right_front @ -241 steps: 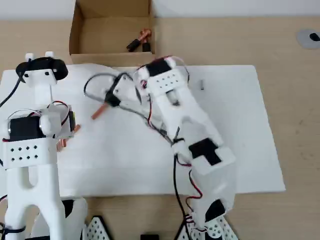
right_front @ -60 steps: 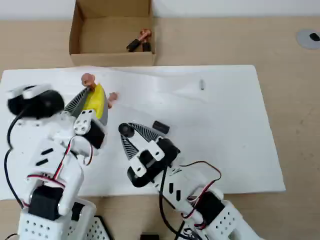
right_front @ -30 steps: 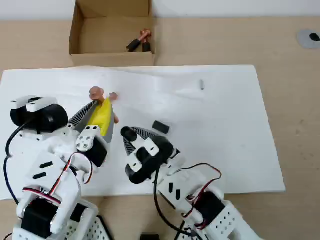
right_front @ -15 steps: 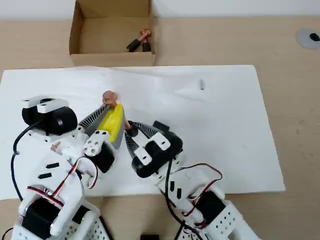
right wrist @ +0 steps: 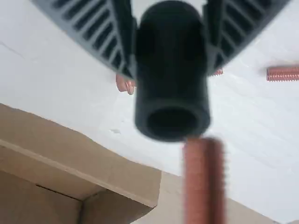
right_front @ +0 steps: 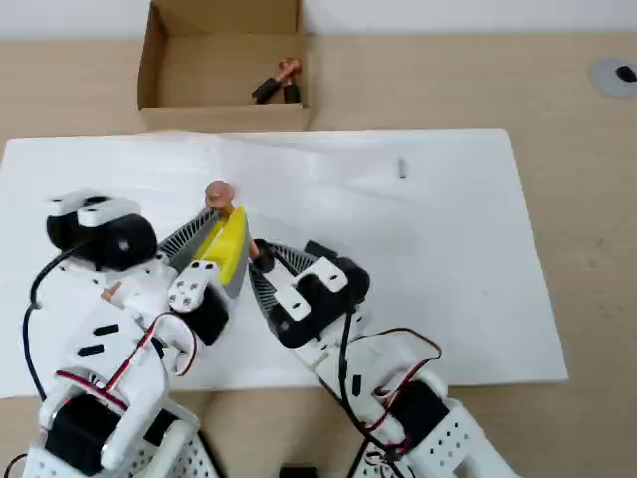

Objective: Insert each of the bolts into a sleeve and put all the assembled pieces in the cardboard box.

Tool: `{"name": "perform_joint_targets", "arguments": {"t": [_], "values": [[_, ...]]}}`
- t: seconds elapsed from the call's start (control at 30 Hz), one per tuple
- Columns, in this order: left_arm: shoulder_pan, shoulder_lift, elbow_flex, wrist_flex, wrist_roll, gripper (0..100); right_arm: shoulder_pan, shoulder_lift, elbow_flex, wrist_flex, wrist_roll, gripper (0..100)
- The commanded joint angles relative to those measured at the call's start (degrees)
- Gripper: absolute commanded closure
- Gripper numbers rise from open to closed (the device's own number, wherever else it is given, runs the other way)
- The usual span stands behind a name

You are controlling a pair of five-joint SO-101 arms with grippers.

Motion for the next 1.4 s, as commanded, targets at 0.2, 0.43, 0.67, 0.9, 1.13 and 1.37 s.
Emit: {"name": "perform_joint_targets", "arguments": {"t": [0.2,0.43,0.67,0.9,1.13,1.37], "values": [[0.97,-0.4,1.85,-2.11,-5.98,99,1.01,-9.98,-0.13,-1.58,-0.79,98.9],[1.41,-0.4,2.02,-2.99,-5.1,99,1.01,-9.98,-0.13,-1.58,-0.79,98.9],[4.4,-0.4,4.92,-8.0,-1.41,99,1.01,-9.98,-0.13,-1.41,-0.88,98.9],[2.55,-0.4,5.1,-7.56,-3.69,99,1.01,-9.98,-0.13,-1.41,-0.88,98.9],[-0.53,-0.4,5.19,-7.65,-4.04,99,1.01,-9.98,-0.13,-1.41,-0.88,98.9],[-0.26,-0.4,7.03,-7.65,-3.78,99,1.01,-9.98,-0.13,-1.41,-0.88,98.9]]}}
